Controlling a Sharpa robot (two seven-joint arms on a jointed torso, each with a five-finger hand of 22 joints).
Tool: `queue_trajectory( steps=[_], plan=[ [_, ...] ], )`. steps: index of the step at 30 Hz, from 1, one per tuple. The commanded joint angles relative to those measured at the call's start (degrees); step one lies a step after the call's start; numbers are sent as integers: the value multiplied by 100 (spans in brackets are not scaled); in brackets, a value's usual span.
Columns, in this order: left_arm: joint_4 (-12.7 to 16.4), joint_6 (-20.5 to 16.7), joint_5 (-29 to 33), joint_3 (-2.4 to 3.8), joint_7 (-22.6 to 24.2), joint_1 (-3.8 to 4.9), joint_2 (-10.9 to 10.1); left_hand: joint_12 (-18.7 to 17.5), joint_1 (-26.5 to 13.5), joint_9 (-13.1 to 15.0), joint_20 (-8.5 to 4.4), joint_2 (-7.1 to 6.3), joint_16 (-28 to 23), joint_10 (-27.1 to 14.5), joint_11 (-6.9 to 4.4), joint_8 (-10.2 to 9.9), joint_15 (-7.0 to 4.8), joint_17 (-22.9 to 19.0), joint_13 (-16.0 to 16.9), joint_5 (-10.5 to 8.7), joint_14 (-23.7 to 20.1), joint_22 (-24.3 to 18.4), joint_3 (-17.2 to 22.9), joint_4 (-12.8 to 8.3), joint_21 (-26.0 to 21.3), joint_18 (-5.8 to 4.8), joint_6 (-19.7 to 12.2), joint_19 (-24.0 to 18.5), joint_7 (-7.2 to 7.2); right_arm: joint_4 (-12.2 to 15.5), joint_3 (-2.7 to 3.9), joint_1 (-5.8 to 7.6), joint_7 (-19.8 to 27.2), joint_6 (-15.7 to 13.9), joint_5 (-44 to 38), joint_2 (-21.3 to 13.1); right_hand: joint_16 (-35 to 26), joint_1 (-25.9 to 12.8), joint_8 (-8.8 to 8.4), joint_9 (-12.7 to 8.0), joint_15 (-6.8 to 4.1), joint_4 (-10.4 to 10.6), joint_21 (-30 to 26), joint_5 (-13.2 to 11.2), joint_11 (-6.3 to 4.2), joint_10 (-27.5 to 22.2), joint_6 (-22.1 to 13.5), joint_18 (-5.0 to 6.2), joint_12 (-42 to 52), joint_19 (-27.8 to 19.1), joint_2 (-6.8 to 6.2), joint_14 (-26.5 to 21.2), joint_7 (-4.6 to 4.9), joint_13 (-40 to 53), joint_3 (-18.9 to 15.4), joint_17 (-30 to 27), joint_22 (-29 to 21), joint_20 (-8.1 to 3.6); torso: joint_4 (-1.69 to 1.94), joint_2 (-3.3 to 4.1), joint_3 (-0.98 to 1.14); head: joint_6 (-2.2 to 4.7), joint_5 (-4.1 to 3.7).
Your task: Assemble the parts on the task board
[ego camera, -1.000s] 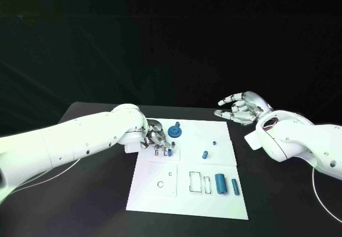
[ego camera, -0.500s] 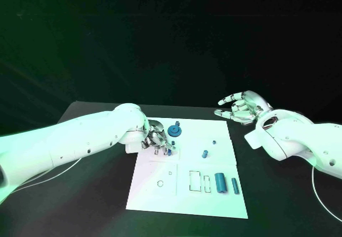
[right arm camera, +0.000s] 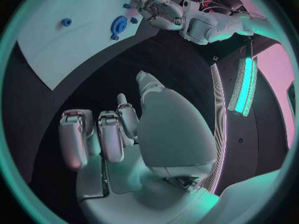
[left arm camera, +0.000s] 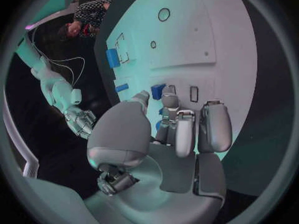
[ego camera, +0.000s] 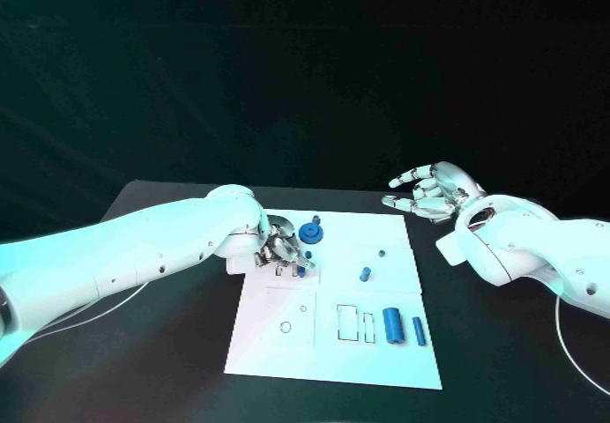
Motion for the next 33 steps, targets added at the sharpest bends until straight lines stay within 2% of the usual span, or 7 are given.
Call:
queue_trajectory(
  steps=[1,8,14,19,21,27,33],
  plan=[
    [-8,45,74,-1,1,11,24,28,147,77,-17,111,21,14,-5,42,-49,1452,12,32,564,16,140,-9,35,-85,-47,37,-43,-4,2,1,-19,94,-69,8,-38,4,26,-7,-20,-5,-1,-29,-15,20,33,-8,11,354,29,491,-9,105,34,1050,1204,-4,2,-3,-2,-14,-7],
    [-17,69,111,-4,3,11,36,23,542,215,-30,122,22,-7,-25,23,-68,1458,27,42,566,59,551,-31,59,-91,-102,35,-65,-14,2,1,-40,109,-77,18,-38,4,26,-7,-20,-5,-1,-29,-15,20,33,-8,11,354,29,491,-9,105,34,1050,1204,-4,10,-3,0,-30,-15],
    [-20,110,126,-5,5,11,41,17,796,362,-35,-26,21,-4,-41,0,-82,1460,46,39,567,100,1163,-37,79,-96,-109,35,-79,-24,2,0,-48,119,-79,26,-42,7,36,-8,-22,-8,-18,-26,-18,18,41,-3,10,345,36,488,-12,102,45,1039,1192,-6,6,-6,-1,-42,-14],
    [-20,170,137,-6,6,11,40,14,878,585,-34,-392,18,35,-41,5,-84,1459,72,27,566,135,2210,-78,92,-100,-119,33,-83,-28,1,0,-52,126,-80,28,-43,11,42,-8,-23,-10,-21,-20,-20,22,45,-3,12,343,41,487,-14,104,53,1034,1191,-7,3,-5,1,-48,-16],
    [-19,169,152,-6,8,11,37,18,852,641,-34,-460,16,49,-45,14,-85,1455,81,24,565,144,2424,-111,95,-101,-118,33,-83,-29,1,0,-52,127,-80,29,-43,11,42,-8,-23,-10,-21,-20,-20,22,45,-3,12,343,41,487,-14,104,53,1034,1191,-7,3,-5,1,-44,-20],
    [4,70,272,-6,26,10,-6,-6,633,939,-15,-729,6,100,-32,72,-73,1442,83,31,560,172,3755,-655,102,-104,-171,33,-54,-35,1,0,-48,132,-80,31,-46,13,46,-8,-24,-11,-29,-16,-21,15,48,-1,7,339,44,485,-15,97,58,1024,1185,-8,9,-4,0,-39,-17],
    [98,-195,478,15,58,8,-120,57,450,1042,0,-799,-22,182,-37,97,-81,1396,159,34,544,188,4053,-882,108,-106,-149,37,-57,-41,1,-1,-40,132,-79,31,-47,14,48,-9,-25,-12,-33,-11,-22,14,49,1,6,337,46,484,-16,95,62,1022,1182,-8,12,-10,2,-38,-18]
  ],
)
